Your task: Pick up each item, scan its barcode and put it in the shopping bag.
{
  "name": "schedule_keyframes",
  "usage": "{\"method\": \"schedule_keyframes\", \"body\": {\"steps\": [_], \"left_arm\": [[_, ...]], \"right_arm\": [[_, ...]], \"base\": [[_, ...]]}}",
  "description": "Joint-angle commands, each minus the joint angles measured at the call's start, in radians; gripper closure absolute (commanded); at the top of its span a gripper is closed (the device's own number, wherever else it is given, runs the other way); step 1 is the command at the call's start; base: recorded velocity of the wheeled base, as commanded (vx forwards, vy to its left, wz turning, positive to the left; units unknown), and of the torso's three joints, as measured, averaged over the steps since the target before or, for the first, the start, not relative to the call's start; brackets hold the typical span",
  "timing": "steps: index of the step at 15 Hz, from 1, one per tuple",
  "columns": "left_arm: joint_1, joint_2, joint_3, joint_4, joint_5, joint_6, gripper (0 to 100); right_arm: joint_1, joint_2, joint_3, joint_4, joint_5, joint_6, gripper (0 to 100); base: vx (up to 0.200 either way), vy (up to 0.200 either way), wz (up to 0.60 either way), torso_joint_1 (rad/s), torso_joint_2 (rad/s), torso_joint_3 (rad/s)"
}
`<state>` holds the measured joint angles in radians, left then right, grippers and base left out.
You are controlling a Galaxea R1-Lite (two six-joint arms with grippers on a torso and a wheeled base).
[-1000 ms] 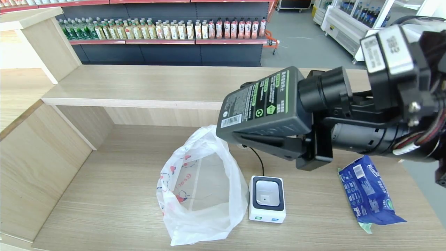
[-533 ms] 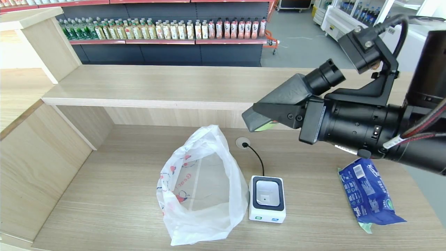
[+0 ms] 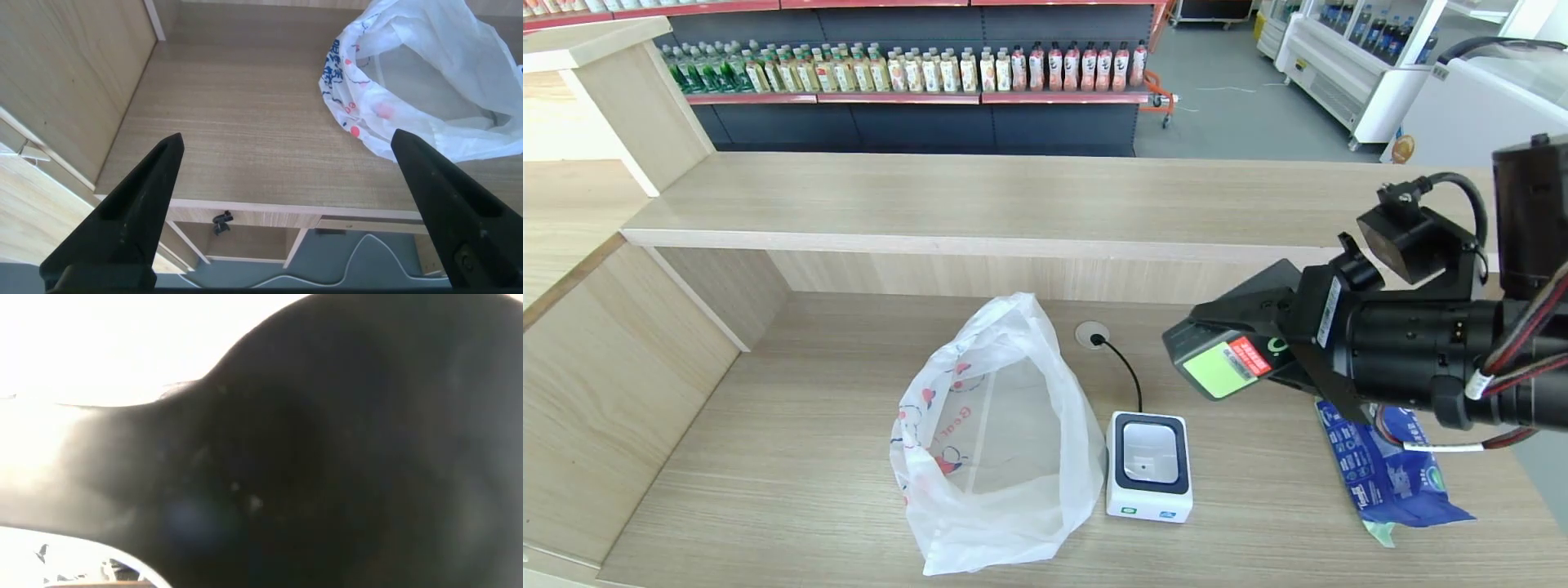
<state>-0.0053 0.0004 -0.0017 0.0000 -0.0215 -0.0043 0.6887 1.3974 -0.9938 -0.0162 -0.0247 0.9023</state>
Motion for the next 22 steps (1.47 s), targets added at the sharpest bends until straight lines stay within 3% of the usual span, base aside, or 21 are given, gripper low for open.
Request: {"method": "schedule_keyframes", "body": {"steps": [1,6,11,22], "left_arm": [[0.001,0.0,0.0,0.0,0.0,0.0,0],[0.001,0.0,0.0,0.0,0.0,0.0,0],[0.001,0.0,0.0,0.0,0.0,0.0,0],[0.001,0.0,0.0,0.0,0.0,0.0,0]], "right_arm": [[-0.063,0.002,0.011,0.041,0.006,0.066,100],[-0.113,0.043,-0.002,0.259,0.058,0.219,100],[-0.204,0.097,-0.039,0.42,0.241,0.352,100],[-0.235,0.288,-0.054,0.423,0.33,0.305,100]], "base": [[0.0,0.0,0.0,0.0,0.0,0.0],[0.0,0.0,0.0,0.0,0.0,0.0],[0.0,0.0,0.0,0.0,0.0,0.0],[0.0,0.0,0.0,0.0,0.0,0.0]]}}
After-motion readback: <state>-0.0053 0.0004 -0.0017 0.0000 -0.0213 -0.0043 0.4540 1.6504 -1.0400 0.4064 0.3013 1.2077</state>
